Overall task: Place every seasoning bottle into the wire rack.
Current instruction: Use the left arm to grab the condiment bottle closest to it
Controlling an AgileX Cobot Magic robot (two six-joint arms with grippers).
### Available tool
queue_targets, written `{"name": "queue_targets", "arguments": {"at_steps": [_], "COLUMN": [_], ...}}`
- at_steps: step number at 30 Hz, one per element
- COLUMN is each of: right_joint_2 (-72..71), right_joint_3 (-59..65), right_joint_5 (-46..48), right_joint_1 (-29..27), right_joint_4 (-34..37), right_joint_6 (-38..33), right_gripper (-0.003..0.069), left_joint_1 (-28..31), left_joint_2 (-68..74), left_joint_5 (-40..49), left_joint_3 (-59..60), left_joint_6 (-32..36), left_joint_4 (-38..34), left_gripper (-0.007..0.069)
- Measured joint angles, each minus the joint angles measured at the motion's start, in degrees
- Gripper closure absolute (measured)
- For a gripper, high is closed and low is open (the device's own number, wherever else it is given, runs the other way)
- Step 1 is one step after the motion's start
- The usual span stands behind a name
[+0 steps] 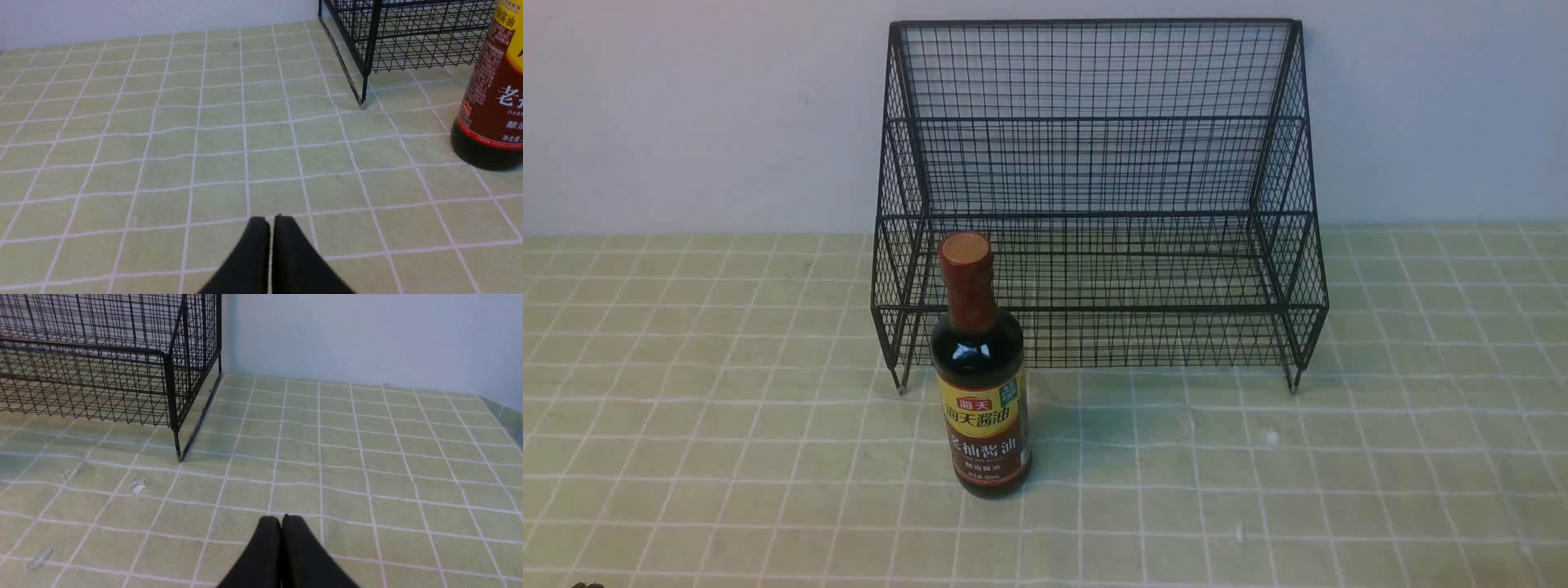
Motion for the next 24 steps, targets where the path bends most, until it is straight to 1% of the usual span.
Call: {"name": "queue_targets", "arguments": {"at_steps": [10,14,17,18,19,21,24], "right_joint_2": [0.0,0.0,0.0,0.0,0.0,0.0,0.0], "right_joint_3": [0.0,0.0,0.0,0.0,0.0,0.0,0.0], "right_joint_5": [0.0,0.0,0.0,0.0,0.0,0.0,0.0], "right_joint_1": [0.0,0.0,0.0,0.0,0.0,0.0,0.0], "right_joint_4": [0.0,0.0,0.0,0.0,0.0,0.0,0.0], "right_joint_6": [0.0,0.0,0.0,0.0,0.0,0.0,0.0], "right_gripper": [0.0673,0.0673,0.0673,0.0673,0.0673,0.0673,0.0673], "left_joint_1": [0.0,0.0,0.0,0.0,0.0,0.0,0.0], "left_joint_2": [0.0,0.0,0.0,0.0,0.0,0.0,0.0], "left_joint_5": [-0.5,-4.9,-9.8,-10.4,-13.0,-14.6,-22.2], "left_joint_3": [0.1,0.3,0.3,0.3,0.3,0.3,0.3], "left_joint_6": [-0.2,-2.7,-5.8,-6.2,-7.2,-7.5,-7.9], "left_joint_4": [1.1,-1.7,-6.6,-7.2,-9.4,-10.6,-13.6], "left_gripper": [0.0631,0.0631,0.0631,0.0631,0.0631,0.0631,0.0631]}}
